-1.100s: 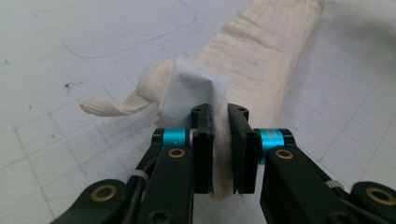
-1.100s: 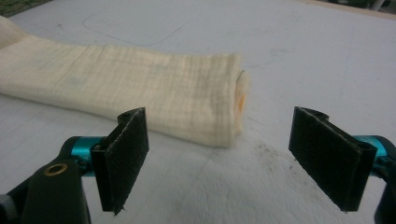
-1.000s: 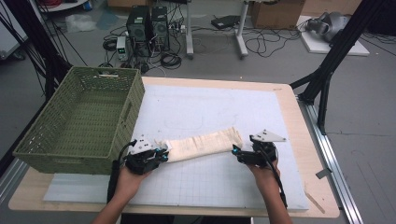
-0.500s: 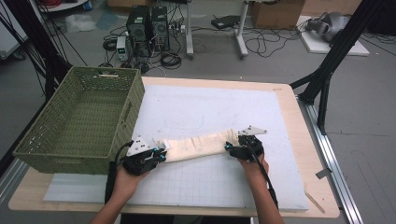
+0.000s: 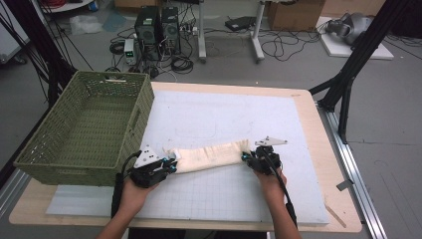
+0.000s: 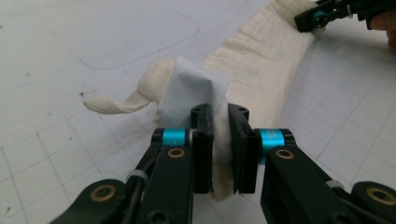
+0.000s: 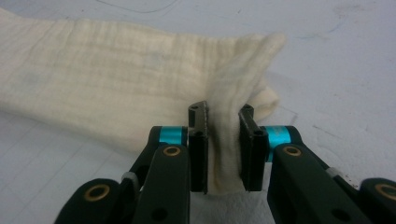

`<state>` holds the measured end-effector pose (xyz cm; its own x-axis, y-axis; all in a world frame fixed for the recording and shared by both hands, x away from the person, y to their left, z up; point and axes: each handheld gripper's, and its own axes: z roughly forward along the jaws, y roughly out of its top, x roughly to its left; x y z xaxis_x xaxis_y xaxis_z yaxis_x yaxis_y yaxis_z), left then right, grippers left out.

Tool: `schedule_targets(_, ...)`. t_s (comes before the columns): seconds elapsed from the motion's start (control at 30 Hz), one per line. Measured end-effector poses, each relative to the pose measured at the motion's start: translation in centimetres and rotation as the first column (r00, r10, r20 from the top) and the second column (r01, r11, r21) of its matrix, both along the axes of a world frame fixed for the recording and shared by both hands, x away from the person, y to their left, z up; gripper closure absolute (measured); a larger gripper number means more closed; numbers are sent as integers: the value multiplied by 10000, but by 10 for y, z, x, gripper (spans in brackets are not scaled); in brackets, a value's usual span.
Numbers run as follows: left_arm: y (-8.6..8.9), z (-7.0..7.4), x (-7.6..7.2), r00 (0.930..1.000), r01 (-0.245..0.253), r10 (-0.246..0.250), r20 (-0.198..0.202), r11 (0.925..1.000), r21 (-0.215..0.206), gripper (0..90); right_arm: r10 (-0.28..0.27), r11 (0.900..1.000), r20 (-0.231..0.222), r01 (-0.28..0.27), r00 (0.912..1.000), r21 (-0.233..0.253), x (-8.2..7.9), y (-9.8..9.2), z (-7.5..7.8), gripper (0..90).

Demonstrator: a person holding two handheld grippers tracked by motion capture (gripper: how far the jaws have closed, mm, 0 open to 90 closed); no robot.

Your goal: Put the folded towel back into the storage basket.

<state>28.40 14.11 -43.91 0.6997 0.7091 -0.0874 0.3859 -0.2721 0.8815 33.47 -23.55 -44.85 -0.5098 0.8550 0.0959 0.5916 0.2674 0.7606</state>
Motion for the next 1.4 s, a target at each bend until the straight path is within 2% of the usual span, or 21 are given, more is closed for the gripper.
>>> schedule_targets(0.1, 2, 2, 0, 9999, 9, -8, 106, 10000, -79, 804, 234, 9996, 29, -233, 9997, -127, -2, -1, 2, 785)
schedule_targets(0.2, 5, 5, 0, 9998, -45, 50, 168, 9995, -304, 804, 671, 9977, 404, -669, 9969, -67, -5, -4, 6, 786)
schedule_targets(0.23, 7, 7, -1, 9998, -43, 51, 175, 9990, -451, 804, 671, 9977, 404, -669, 9969, -67, -5, -4, 6, 786)
schedule_targets(0.27, 7, 9, -1, 9997, -42, 54, 222, 9985, -551, 804, 887, 9961, 792, -884, 9929, -75, -8, -7, 11, 788)
schedule_targets(0.33, 8, 14, -2, 9992, -21, 49, 394, 9974, -715, 804, 949, 9955, 925, -949, 9912, -39, -8, -8, 14, 788)
schedule_targets(0.37, 8, 17, -2, 9988, 6, 35, 493, 9966, -822, 804, 1033, 9945, 1164, -1044, 9878, 38, -8, -11, 19, 789)
schedule_targets(0.4, 9, 21, -3, 9982, 49, 3, 599, 9963, -855, 804, 1033, 9945, 1164, -1044, 9878, 38, -8, -11, 19, 789)
schedule_targets(0.47, 9, 27, -5, 9969, 87, -9, 786, 9951, -990, 804, 1026, 9940, 1442, -1071, 9842, 237, -7, -14, 28, 791)
schedule_targets(0.5, 10, 33, -7, 9948, 111, -3, 1015, 9944, -1053, 804, 1052, 9935, 1566, -1105, 9821, 260, -7, -15, 31, 791)
schedule_targets(0.53, 10, 33, -7, 9948, 111, -3, 1015, 9944, -1053, 804, 1054, 9933, 1631, -1117, 9810, 300, -6, -15, 35, 791)
schedule_targets(0.57, 12, 39, -9, 9922, 101, 46, 1242, 9931, -1167, 804, 1101, 9926, 1758, -1173, 9783, 310, -5, -14, 39, 791)
schedule_targets(0.6, 12, 39, -9, 9922, 101, 46, 1242, 9931, -1167, 804, 1101, 9926, 1758, -1173, 9783, 310, -5, -14, 39, 791)
schedule_targets(0.67, 14, 45, -11, 9888, 76, 116, 1490, 9918, -1274, 805, 1133, 9913, 1958, -1240, 9741, 432, -4, -14, 46, 791)
schedule_targets(0.8, 17, 57, -15, 9809, 44, 238, 1929, 9895, -1447, 806, 1265, 9892, 2434, -1406, 9616, 411, 0, -10, 61, 791)
schedule_targets(1.03, 21, 75, -22, 9669, 58, 365, 2524, 9863, -1649, 806, 1372, 9878, 2714, -1520, 9527, 342, 10, -3, 76, 791)
schedule_targets(1.2, 22, 83, -26, 9580, 47, 432, 2836, 9861, -1661, 807, 1425, 9878, 2983, -1546, 9438, 171, 23, 5, 89, 791)
schedule_targets(1.4, 27, 90, -30, 9518, -34, 580, 3013, 9839, -1786, 809, 1577, 9863, 3195, -1647, 9344, -52, 43, 20, 106, 791)
